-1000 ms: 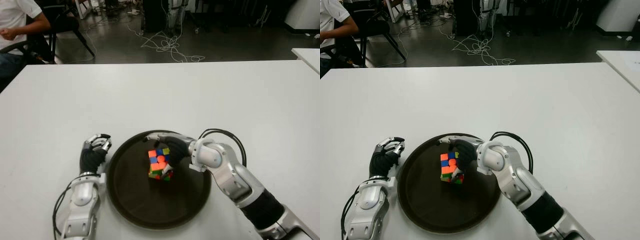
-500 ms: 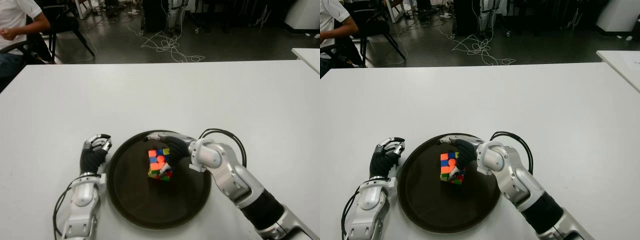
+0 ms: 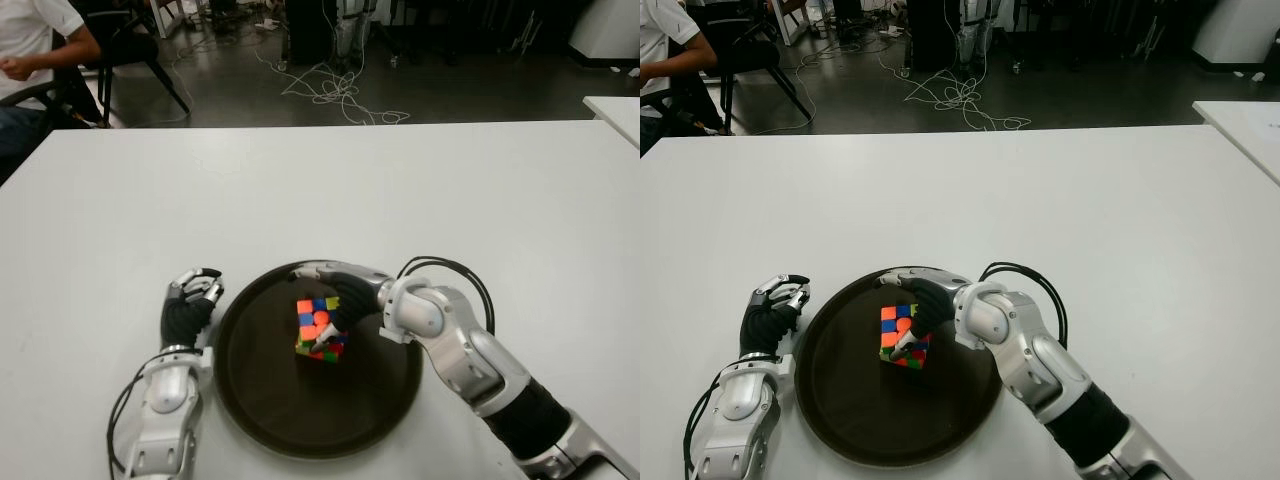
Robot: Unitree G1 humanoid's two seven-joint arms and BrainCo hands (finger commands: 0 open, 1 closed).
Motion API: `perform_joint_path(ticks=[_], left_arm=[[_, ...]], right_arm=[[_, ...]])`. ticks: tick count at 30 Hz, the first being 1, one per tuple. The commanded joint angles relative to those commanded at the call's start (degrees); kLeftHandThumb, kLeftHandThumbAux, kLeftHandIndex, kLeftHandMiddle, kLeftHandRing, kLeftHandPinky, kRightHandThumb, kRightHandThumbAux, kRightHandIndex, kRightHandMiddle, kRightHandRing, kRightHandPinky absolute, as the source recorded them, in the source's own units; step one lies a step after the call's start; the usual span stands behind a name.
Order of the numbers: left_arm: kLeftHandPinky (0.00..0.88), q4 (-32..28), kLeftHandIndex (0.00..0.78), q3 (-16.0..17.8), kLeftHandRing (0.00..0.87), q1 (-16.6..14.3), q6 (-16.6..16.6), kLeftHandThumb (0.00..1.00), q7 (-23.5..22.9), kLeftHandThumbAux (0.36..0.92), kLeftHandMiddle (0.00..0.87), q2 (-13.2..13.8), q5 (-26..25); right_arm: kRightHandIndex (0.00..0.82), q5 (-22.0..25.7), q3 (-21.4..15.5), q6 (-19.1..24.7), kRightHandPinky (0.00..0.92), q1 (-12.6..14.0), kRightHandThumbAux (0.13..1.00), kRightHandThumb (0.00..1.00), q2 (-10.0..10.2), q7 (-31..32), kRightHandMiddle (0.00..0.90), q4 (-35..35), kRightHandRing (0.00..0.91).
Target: Pick up the Rubik's Cube and put it in the plate
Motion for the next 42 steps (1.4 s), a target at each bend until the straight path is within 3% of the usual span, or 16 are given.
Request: perform_joint_path(ticks=[5,8,11,17,23,31,36,42], left_arm=[[0.81,0.2,0.443,0.0,0.82,-0.3,0.0,0.707,0.0,0.706,0.805,0.0,-0.1],[0.813,0.3,0.444,0.1,0.82,-0.3,0.2,0.707,-0.2,0.705,0.804,0.1,-0.2],[0.813,0.6,0.444,0.1,0.82,-0.5,0.1,0.708,-0.6,0.705,0.803,0.3,-0.4],[0.799,1.3,0.443,0.3,0.814,-0.8,0.1,0.708,-1.6,0.706,0.797,0.9,-1.0],[0.796,1.0,0.443,0.5,0.811,-0.9,0.7,0.708,-2.2,0.706,0.796,0.7,-1.9],[0.796,0.1,0.443,0.1,0.811,-0.6,1.4,0.707,-2.7,0.706,0.8,0.8,-2.1],[0.796,-0.3,0.443,0.0,0.812,-0.5,1.8,0.707,-2.6,0.707,0.801,0.9,-1.9],[0.794,0.5,0.443,0.0,0.81,-1.0,2.0,0.708,-2.2,0.706,0.801,1.0,-1.5]], right_arm=[[0.0,1.1,-2.2,-0.4,0.0,0.8,0.734,0.0,-0.6,-1.1,0.0,-1.5,0.0],[0.0,2.0,-6.1,1.1,0.0,3.1,0.724,0.0,-2.8,-0.4,0.0,-8.0,0.0],[0.0,2.3,-8.4,2.1,0.0,3.9,0.714,0.0,-3.1,-1.0,0.0,-10.7,0.0],[0.0,2.9,-12.0,-0.3,0.0,4.2,0.698,0.0,-3.1,-6.1,0.0,-9.7,0.0],[0.0,5.6,-17.4,-5.3,0.0,7.2,0.671,0.0,-4.1,-11.4,0.0,-10.5,0.0],[0.0,14.1,-22.9,-9.7,0.0,8.8,0.667,0.0,-2.3,-14.0,0.001,-8.7,0.0],[0.001,18.5,-26.8,-10.9,0.003,9.0,0.684,0.0,-3.0,-14.2,0.009,-9.4,0.0],[0.018,23.4,-30.5,-17.2,0.0,9.4,0.737,0.0,-1.4,-17.4,0.012,-7.3,0.0]])
